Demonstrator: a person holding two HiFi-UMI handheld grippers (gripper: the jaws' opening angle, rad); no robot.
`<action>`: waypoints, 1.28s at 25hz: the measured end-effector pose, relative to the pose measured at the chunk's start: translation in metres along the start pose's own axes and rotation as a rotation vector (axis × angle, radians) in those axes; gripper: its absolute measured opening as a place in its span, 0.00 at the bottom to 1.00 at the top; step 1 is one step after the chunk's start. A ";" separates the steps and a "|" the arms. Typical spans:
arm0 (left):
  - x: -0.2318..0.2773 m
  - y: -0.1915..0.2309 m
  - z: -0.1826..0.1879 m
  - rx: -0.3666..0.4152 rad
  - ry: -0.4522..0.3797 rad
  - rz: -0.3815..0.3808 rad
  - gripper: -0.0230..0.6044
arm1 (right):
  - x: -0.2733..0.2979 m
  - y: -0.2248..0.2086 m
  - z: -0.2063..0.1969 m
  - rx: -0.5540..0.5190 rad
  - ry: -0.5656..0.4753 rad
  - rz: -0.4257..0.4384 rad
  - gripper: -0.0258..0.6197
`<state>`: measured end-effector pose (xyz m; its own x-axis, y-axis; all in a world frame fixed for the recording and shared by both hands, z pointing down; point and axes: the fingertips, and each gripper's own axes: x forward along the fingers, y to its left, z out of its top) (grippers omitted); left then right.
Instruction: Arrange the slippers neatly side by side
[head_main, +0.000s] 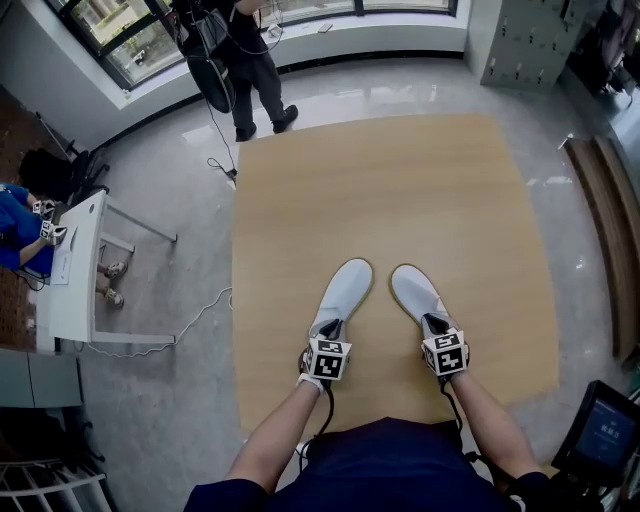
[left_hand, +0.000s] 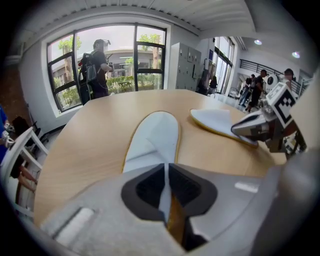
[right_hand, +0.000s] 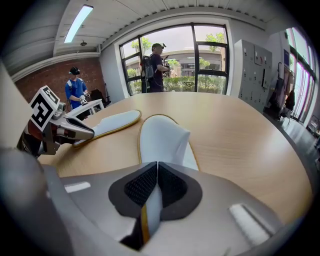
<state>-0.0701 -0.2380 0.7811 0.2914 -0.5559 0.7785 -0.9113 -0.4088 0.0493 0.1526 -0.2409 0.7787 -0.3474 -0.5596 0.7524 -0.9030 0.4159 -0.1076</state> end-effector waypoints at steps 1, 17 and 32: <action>-0.003 -0.002 -0.004 -0.012 0.005 -0.007 0.08 | -0.003 0.003 -0.002 0.015 0.001 0.000 0.06; -0.031 -0.047 -0.027 -0.152 0.065 -0.096 0.08 | -0.012 0.020 -0.036 0.216 0.037 0.034 0.06; -0.060 -0.100 -0.055 -0.212 0.131 -0.222 0.05 | -0.043 0.055 -0.052 0.284 0.020 -0.068 0.06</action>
<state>-0.0129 -0.1238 0.7637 0.4621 -0.3664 0.8076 -0.8740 -0.3422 0.3449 0.1307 -0.1568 0.7742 -0.2809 -0.5642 0.7764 -0.9597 0.1590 -0.2316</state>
